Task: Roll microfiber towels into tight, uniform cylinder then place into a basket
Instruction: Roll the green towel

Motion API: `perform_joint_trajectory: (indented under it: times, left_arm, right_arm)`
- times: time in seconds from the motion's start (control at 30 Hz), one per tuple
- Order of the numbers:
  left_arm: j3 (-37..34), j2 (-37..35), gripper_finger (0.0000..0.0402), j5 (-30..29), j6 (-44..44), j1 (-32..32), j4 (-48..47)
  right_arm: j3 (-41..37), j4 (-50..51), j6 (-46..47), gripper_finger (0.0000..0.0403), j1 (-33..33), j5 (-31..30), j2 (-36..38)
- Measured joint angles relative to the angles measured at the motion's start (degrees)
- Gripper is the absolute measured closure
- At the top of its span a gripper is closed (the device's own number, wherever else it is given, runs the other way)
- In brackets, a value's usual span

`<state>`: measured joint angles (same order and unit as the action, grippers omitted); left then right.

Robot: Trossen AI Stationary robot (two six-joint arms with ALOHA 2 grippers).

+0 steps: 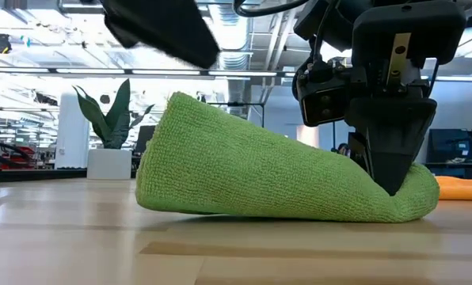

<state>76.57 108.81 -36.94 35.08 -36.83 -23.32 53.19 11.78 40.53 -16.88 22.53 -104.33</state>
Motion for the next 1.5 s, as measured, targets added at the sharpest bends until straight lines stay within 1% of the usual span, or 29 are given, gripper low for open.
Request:
perform_joint_trajectory:
  times: [0.07, 0.2, 0.33, 0.5, 0.6, 0.7, 0.8, 0.97, 1.07, 1.17, 1.37, 1.43, 1.5]
  left_arm:
    - [-0.2, 0.8, 0.0313, 2.6, 0.0, 1.3, 1.2]
    - [-0.3, 2.8, 0.0313, 3.8, -0.4, 2.4, 2.2]
    - [-0.4, 5.2, 0.0313, 7.6, 0.8, 2.8, 1.8]
    - [-0.4, 5.8, 0.0313, 9.1, 4.5, 2.4, 0.2]
    - [-0.4, 5.8, 0.0313, 9.6, 5.1, 1.6, 0.1]
    - [-0.2, 7.1, 0.0313, 13.4, 5.8, 1.5, 1.1]
    - [-0.3, 9.4, 0.0313, 16.6, 6.4, 1.6, 1.6]
    - [-0.1, 10.5, 0.0313, 19.2, 6.8, 2.2, 2.7]
    - [-0.1, 10.3, 0.0313, 19.2, 6.6, 2.2, 2.6]
    - [-0.2, 10.3, 0.0313, 19.7, 7.4, 2.2, 2.2]
    - [-0.1, 10.4, 0.0313, 20.9, 8.7, 2.2, 0.5]
    - [-0.1, 10.4, 0.0313, 21.2, 8.5, 2.4, 0.5]
    - [-0.2, 10.4, 0.0313, 21.7, 8.5, 2.7, 0.3]
  right_arm:
    - [0.0, 0.1, 0.0, 0.0384, 0.0, -0.1, 0.0]
    - [0.0, 0.3, -0.1, 0.0383, 0.0, -0.1, 0.0]
    - [0.0, 0.4, -0.3, 0.0388, 0.0, -0.3, 0.0]
    - [0.0, 0.4, -0.1, 0.0382, 0.0, -0.4, 0.0]
    - [0.0, 0.3, 0.0, 0.0386, 0.0, -1.2, 0.0]
    - [0.0, 0.3, 0.0, 0.0388, -0.1, -2.0, 0.0]
    - [0.0, -0.3, 0.6, 0.0382, 0.0, -3.0, 0.0]
    - [0.0, -0.5, 1.0, 0.0384, 0.0, -3.3, 0.0]
    - [0.0, -0.4, 1.0, 0.0385, 0.0, -3.3, 0.0]
    - [0.0, -0.2, 0.2, 0.0362, -0.2, -3.3, 0.0]
    - [0.0, 0.4, -1.5, 0.0281, -0.4, -3.2, 0.0]
    - [0.0, 0.4, -1.6, 0.0254, -0.3, -1.8, 0.0]
    - [0.0, 0.5, -1.6, 0.0234, 0.3, 0.9, 0.0]
